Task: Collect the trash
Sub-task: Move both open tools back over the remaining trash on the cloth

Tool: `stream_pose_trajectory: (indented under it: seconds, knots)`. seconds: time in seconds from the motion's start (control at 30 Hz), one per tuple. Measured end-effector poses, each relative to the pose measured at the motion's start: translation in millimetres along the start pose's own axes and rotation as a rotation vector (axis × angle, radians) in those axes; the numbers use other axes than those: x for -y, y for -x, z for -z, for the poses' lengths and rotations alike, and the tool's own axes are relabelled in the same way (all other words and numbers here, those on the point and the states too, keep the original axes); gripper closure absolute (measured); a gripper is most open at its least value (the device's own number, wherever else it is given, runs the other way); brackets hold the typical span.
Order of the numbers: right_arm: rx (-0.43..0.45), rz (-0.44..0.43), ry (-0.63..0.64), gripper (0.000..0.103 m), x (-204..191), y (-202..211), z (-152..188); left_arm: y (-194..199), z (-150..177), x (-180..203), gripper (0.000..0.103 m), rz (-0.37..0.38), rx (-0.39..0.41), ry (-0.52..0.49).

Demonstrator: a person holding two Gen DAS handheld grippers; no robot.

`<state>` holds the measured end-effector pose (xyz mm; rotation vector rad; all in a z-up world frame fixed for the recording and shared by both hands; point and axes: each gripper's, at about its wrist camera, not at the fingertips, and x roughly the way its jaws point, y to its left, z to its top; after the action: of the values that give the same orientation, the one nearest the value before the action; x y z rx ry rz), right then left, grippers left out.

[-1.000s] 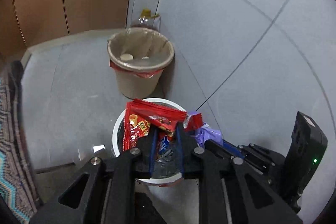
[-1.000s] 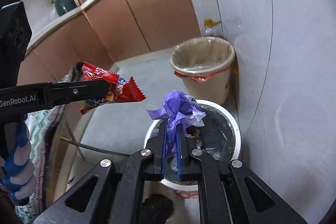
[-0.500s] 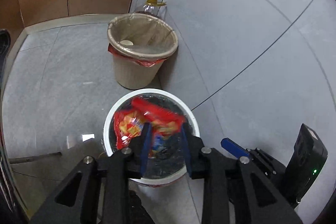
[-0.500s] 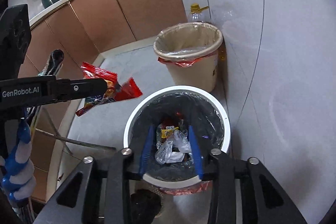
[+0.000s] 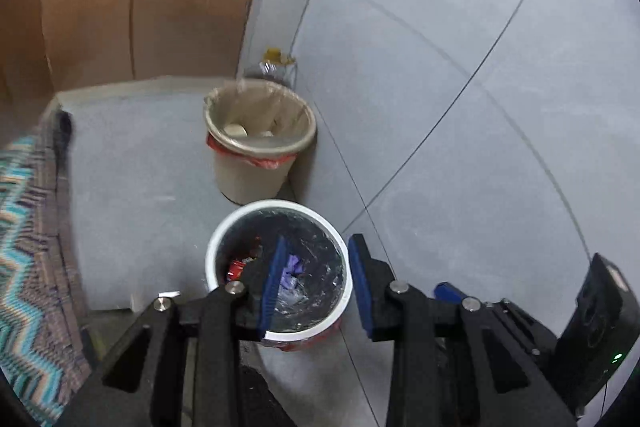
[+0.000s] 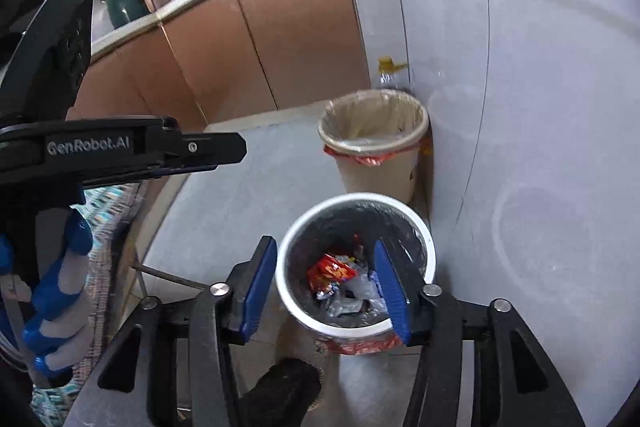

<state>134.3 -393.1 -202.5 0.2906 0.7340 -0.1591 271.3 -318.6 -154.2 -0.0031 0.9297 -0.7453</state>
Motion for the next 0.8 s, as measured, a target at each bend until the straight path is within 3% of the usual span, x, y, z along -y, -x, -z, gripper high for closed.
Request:
stream_pose_trajectory:
  seconds: [0.27,0.43,0.8]
  knots:
    - [0.144,0.031,0.064,0.042,-48.4,76.0,-7.6,97.4,20.9,-12.5,0.064,-0.127,0.167,-0.026]
    - [0.218,0.069,0.110,0.027,-81.2,117.1,-4.7,143.8,40.4,-21.1,0.059,-0.208,0.234,-0.036]
    - [0.321,0.117,0.191,0.018,-136.8,173.2,7.2,225.4,87.2,-39.7,0.055,-0.342,0.344,-0.034]
